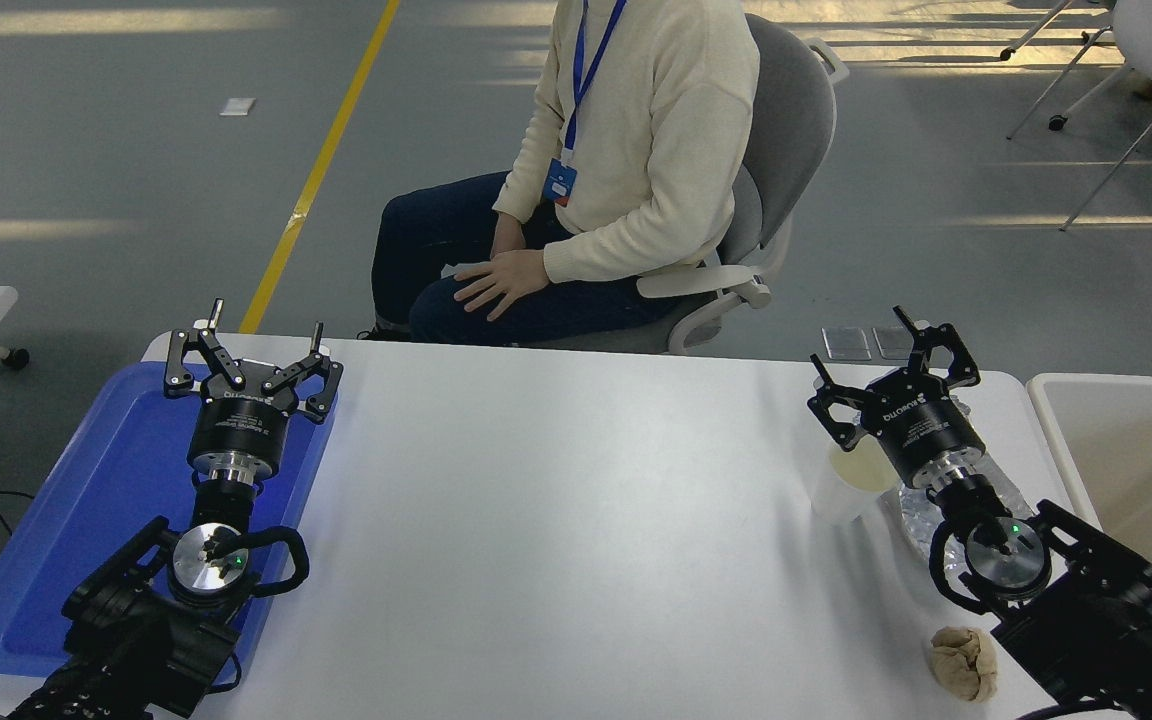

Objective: Pick up paper cup place in dustbin

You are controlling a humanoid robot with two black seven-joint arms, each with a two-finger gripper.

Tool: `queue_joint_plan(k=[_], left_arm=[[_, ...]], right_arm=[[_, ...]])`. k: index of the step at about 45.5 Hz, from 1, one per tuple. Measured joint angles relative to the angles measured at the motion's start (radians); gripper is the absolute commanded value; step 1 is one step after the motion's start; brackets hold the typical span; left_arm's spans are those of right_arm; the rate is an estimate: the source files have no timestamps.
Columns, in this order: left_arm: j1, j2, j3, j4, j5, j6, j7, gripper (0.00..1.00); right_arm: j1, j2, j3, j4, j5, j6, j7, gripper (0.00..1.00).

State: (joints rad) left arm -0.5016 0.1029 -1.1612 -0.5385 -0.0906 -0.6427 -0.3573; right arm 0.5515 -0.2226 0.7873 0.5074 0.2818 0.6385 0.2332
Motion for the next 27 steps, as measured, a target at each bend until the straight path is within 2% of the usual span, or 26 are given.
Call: queue_joint_plan(k=[27], left_arm=[[0.0, 0.0, 0.0, 0.0, -0.001, 0.0, 0.002, 1.0]], right_arm=[[-0.001, 0.0, -0.001, 0.004, -0.001, 0.0, 0.0, 1.0]])
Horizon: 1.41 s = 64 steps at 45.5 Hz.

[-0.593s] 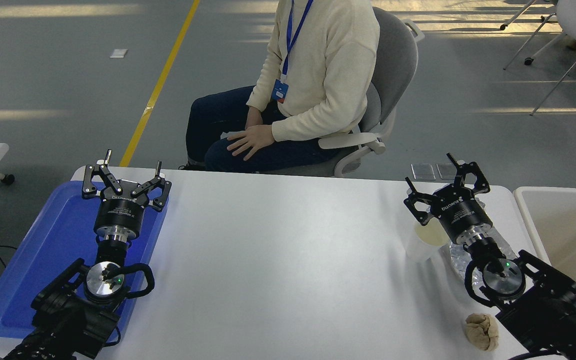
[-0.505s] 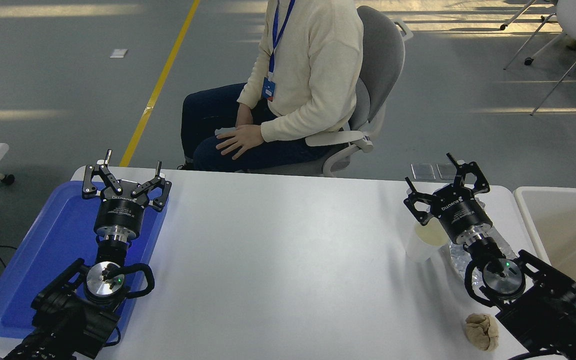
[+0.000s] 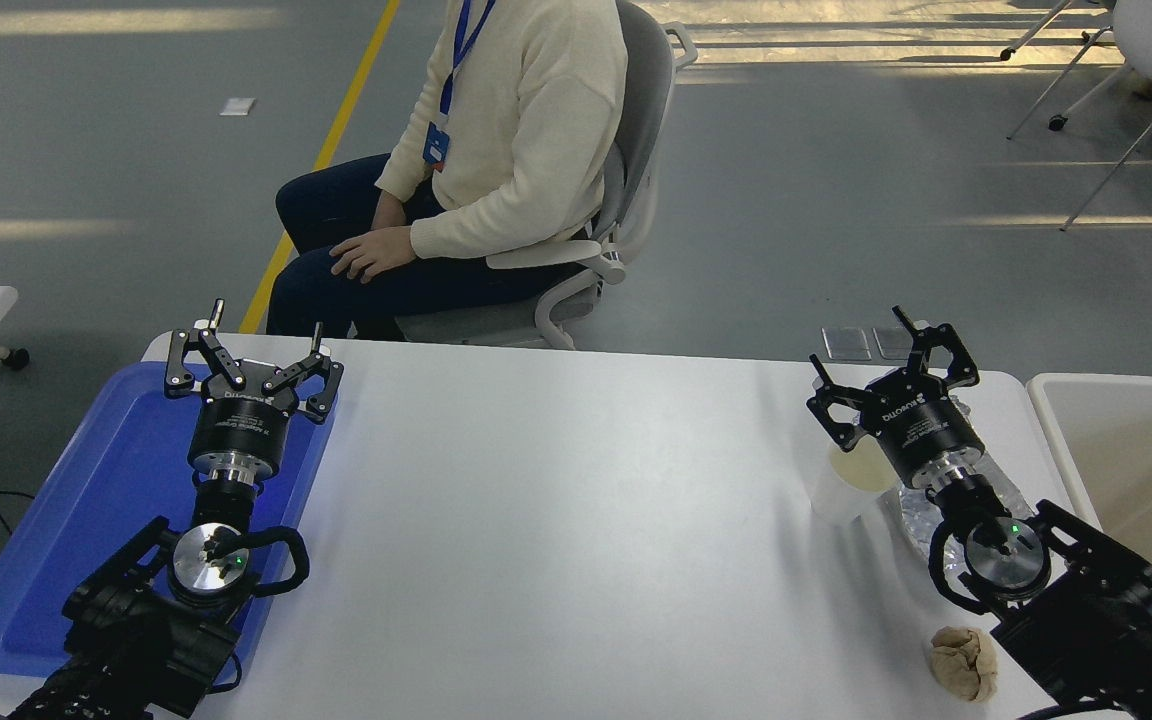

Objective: Pick up paper cup place in dustbin

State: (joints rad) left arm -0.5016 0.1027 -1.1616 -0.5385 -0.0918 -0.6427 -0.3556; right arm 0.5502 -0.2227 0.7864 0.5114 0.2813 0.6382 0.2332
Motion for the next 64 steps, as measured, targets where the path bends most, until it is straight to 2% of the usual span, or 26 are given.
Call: queue_joint_plan(k=[25, 38, 51, 64], left_arm=[[0.0, 0.0, 0.0, 0.0, 0.0, 0.0, -0.001, 1.0], [0.0, 0.0, 0.0, 0.0, 0.0, 0.0, -0.002, 1.0], [0.0, 0.0, 0.001, -0.001, 0.001, 0.0, 0.0, 1.0], [0.0, 0.0, 0.001, -0.002, 0.001, 0.0, 0.001, 1.0]], right_arm=[[0.002, -0.008, -0.001, 0.012, -0.002, -0.002, -0.002, 1.0], [0.002, -0.026, -0.001, 0.078, -0.061, -0.057, -0.003, 1.0], [0.025, -0.13, -0.044, 0.204, -0.143, -0.14, -0.003, 1.0], [0.159, -0.281, -0.262, 0.311, -0.168, -0.204, -0.002, 1.0]])
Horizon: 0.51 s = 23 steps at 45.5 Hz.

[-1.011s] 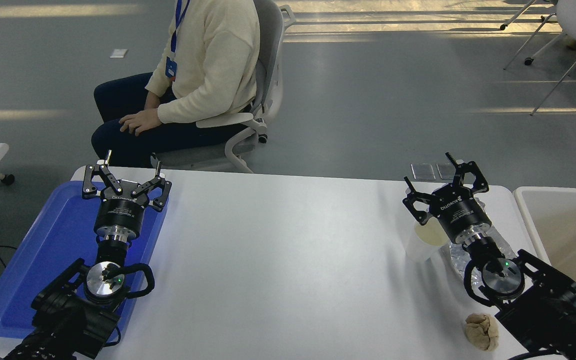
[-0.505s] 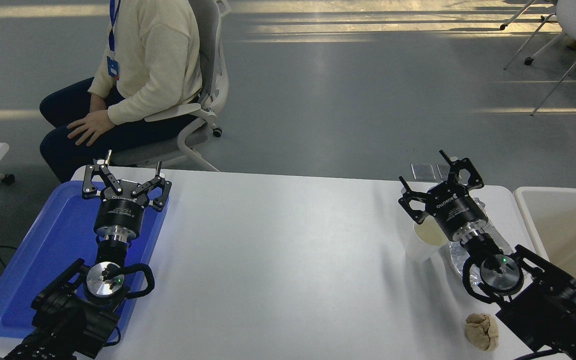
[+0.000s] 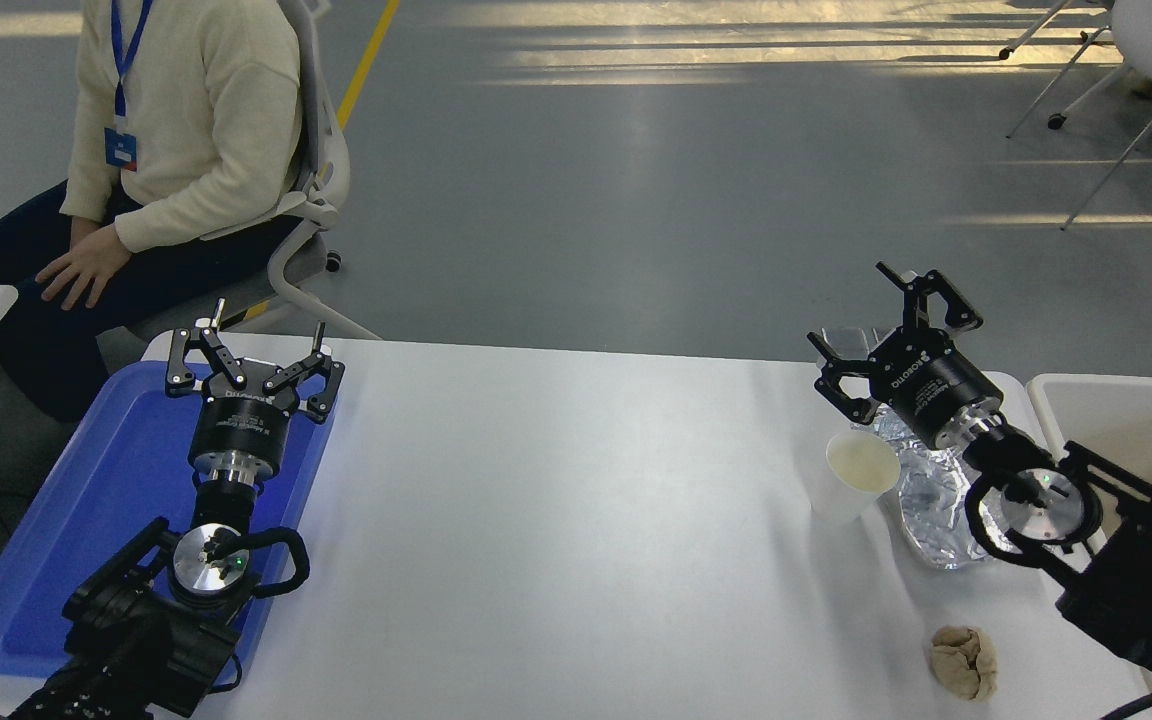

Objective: Pick up paper cup place in dustbin

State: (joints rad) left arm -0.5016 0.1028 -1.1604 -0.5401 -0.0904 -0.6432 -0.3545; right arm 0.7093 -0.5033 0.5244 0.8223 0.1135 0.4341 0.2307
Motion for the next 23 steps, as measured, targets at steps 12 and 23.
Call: queue_joint_plan(k=[12, 23], left_arm=[[0.0, 0.0, 0.0, 0.0, 0.0, 0.0, 0.001, 1.0], [0.0, 0.001, 0.001, 0.0, 0.0, 0.0, 0.002, 1.0]], right_arm=[[0.185, -0.142, -0.287, 0.118, -0.005, -0.051, 0.001, 1.0], [0.379, -0.24, -0.544, 0.272, -0.061, -0.128, 0.001, 1.0]])
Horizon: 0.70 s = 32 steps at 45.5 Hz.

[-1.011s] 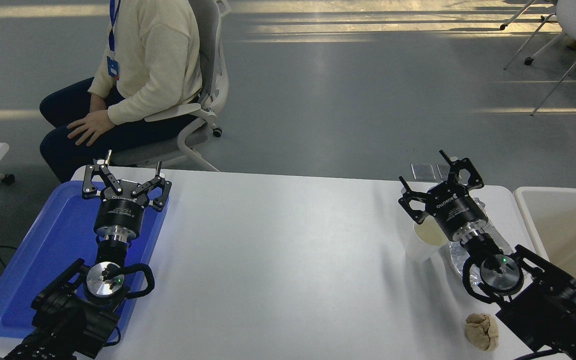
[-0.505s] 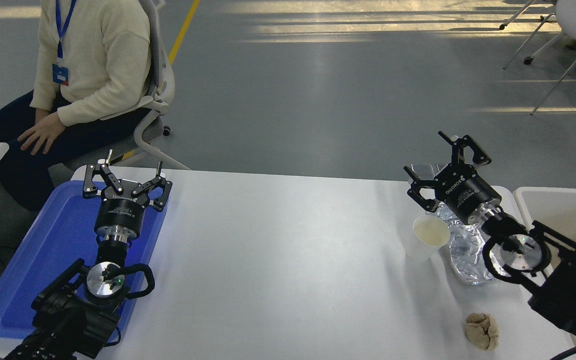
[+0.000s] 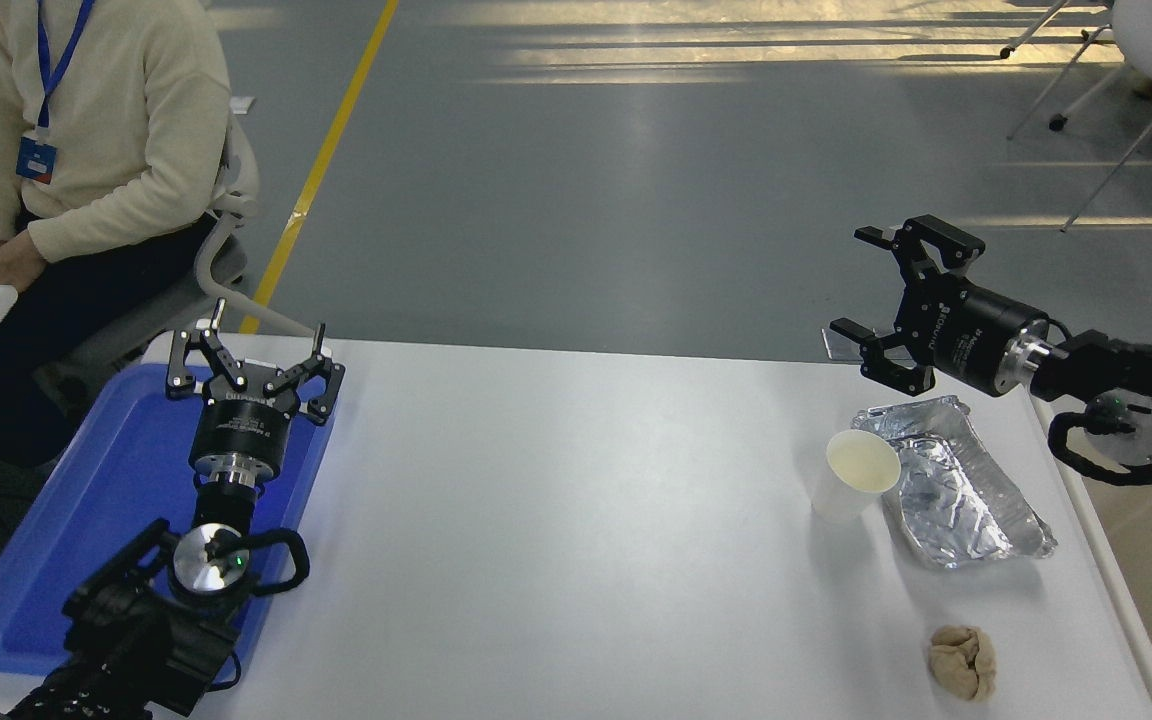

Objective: Pick up paper cup place in dustbin

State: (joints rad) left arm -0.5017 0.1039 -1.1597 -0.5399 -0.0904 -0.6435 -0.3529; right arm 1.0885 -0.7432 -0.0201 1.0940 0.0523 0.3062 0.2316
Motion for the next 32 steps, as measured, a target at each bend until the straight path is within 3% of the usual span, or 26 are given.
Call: queue_joint_plan(k=[12, 32], left_arm=[[0.0, 0.0, 0.0, 0.0, 0.0, 0.0, 0.0, 1.0], [0.0, 0.0, 0.0, 0.0, 0.0, 0.001, 0.0, 1.0]], right_arm=[[0.217, 0.014, -0.3, 0.124, -0.117, -0.12, -0.002, 1.0], [0.608, 0.188, -0.852, 0.235, -0.186, -0.184, -0.001, 1.0]])
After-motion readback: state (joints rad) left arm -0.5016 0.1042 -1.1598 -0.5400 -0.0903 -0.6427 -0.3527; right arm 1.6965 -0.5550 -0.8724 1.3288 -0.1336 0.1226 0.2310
